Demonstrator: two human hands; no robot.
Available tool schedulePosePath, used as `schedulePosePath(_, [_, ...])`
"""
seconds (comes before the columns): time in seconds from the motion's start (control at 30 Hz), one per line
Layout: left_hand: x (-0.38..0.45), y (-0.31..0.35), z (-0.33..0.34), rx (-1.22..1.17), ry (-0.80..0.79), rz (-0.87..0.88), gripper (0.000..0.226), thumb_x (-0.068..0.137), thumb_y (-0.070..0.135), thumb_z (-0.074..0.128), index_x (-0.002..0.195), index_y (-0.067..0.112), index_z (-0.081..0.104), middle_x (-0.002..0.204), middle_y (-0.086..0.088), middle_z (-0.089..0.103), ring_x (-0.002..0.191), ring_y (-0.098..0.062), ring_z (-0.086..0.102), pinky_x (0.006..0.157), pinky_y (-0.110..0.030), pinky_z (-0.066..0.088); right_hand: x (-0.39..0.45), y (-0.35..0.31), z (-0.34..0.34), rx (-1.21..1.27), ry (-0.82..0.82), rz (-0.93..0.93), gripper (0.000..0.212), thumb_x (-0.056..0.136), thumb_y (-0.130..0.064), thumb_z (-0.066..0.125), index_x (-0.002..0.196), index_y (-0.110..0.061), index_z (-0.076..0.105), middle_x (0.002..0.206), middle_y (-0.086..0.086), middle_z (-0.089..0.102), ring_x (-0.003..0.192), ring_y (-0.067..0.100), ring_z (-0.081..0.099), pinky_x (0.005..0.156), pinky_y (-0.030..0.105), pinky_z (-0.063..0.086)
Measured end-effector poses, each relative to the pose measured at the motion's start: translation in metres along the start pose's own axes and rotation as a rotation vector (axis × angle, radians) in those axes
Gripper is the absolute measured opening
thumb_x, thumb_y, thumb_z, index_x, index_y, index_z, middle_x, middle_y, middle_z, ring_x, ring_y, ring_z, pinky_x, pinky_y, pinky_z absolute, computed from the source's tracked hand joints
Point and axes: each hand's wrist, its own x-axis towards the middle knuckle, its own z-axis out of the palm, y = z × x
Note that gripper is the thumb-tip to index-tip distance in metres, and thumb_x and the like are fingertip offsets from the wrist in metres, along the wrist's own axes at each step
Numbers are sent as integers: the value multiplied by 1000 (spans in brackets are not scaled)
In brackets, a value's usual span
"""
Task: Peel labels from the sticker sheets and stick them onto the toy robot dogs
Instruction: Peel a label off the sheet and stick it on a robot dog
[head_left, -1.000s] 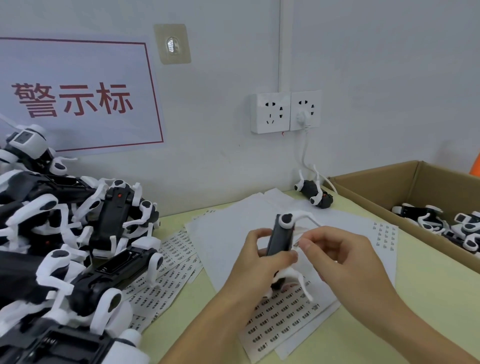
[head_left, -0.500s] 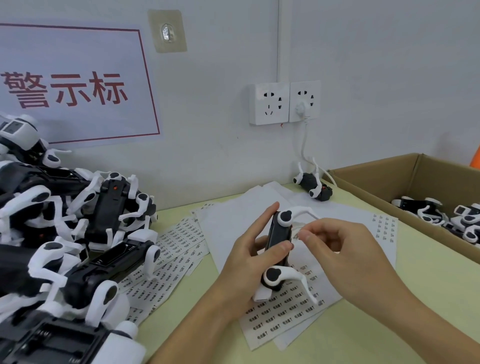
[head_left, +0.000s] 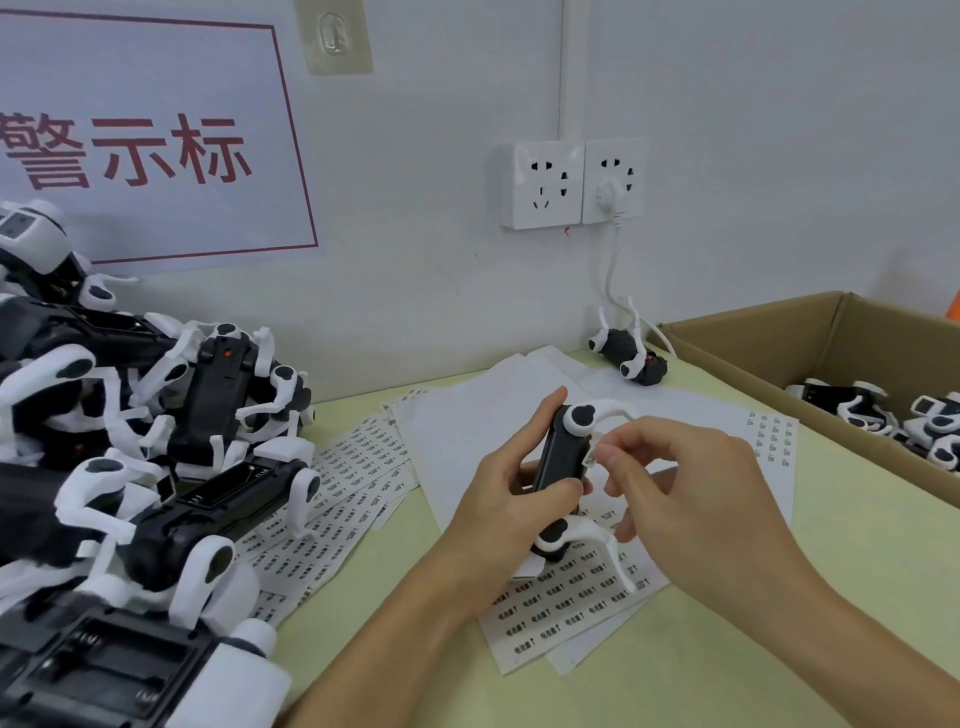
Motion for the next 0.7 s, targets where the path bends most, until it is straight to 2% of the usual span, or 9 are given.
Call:
schedulePosePath(0.13, [0,1,2,-13,-7,9,69,80,24,63,136,63,47,91,-6,62,83,-22,53,82,-35,45,2,3,2,1,12,-16,27,94,-19,65,70,-30,67,64,-17,65,43,11,61,48,12,44])
schedulePosePath(0.37, [2,1,2,-23,-1,7,69,80,23,63,135,62,49,86,-5,60,78,-23,49,74,-36,42,4,5,3,-56,22,-64,29,94,-19,64,67,-32,66,61,-18,63,45,10,59,53,20,47])
schedulePosePath(0.47, [2,0,2,-24,-11,6,69,79,22,63,134,61,50,88,-6,62,79,-24,52,76,-37,44,4,4,3,-65,20,-80,31,94,-17,65,69,-35,65,61,-22,63,47,6,60,53,17,47])
schedulePosePath(0.6, [2,-1,0,-8,-40,17,68,83,18,62,138,57,49,88,2,70,80,-20,64,83,-35,51,3,2,3,-52,6,-95,33,94,-14,65,70,-37,65,60,-28,61,49,-4,61,54,10,44])
schedulePosePath(0.7, [2,-2,0,2,-45,24,67,81,23,64,136,59,49,84,5,70,80,-19,62,82,-35,49,3,2,3,-45,4,-97,33,94,-15,66,70,-37,65,61,-28,62,50,-4,61,55,11,45])
